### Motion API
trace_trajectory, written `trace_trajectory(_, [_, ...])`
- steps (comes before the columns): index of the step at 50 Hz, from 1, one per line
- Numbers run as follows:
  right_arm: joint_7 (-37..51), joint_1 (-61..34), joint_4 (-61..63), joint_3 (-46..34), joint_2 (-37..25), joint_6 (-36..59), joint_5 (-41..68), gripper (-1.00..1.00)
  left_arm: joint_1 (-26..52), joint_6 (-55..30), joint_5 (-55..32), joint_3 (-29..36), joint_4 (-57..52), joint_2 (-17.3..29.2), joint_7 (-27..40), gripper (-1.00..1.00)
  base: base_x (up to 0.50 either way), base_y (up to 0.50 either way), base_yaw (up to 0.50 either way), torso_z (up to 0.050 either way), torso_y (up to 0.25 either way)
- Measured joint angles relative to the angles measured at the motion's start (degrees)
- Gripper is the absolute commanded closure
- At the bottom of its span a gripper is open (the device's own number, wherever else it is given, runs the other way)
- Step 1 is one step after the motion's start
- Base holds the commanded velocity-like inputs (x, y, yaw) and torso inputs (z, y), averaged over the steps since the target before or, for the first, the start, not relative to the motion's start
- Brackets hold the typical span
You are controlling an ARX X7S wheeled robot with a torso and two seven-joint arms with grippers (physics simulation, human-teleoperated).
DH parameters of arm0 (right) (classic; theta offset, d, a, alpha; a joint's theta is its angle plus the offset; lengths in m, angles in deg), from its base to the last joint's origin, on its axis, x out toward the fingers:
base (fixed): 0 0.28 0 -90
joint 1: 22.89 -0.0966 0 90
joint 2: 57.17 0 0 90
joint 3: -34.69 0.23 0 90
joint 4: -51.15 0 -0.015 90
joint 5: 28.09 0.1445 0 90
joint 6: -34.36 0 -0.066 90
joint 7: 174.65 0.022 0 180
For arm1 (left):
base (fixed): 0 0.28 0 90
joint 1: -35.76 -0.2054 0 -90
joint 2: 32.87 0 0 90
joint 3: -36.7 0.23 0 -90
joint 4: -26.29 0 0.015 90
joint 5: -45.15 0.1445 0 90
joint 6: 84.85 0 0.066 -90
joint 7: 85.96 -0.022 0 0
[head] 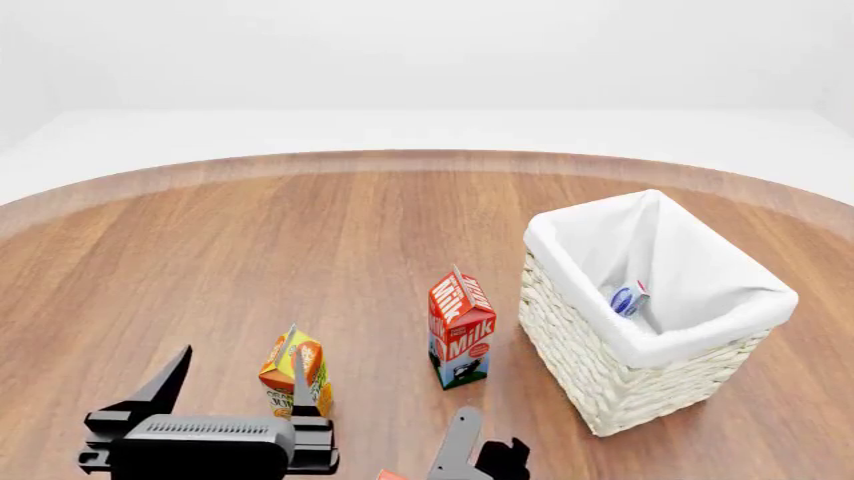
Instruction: Pick up the cream cheese box and the butter, and put them in the basket.
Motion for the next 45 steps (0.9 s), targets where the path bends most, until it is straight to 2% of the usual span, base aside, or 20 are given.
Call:
trace_trajectory(25, [-1.0, 0.4, -4.2, -1.9, 1.5, -2.0, -1.7, -1.0, 0.3, 0.2, -0.2, 0.3, 0.2, 0.2, 0.2, -1.0, 0.0, 0.0, 0.0, 0.0, 0.0])
trace_trajectory(26, [-1.0, 0.4, -4.2, -2.0, 1.5, -2.1, -1.8, 1.0, 0.3, 0.2, -0.2, 0.3, 0.3, 0.2, 0.2, -1.0, 0.0, 0.0, 0.0, 0.0, 0.0])
trace_trajectory(45, [1.2, 1.1, -3.1, -1.0, 0.7, -2.2, -0.5, 1.0, 0.1, 0.4, -0.3, 0.5, 0.1, 0.5, 0.5, -1.0, 0.0, 0.0, 0.0, 0.0, 0.0])
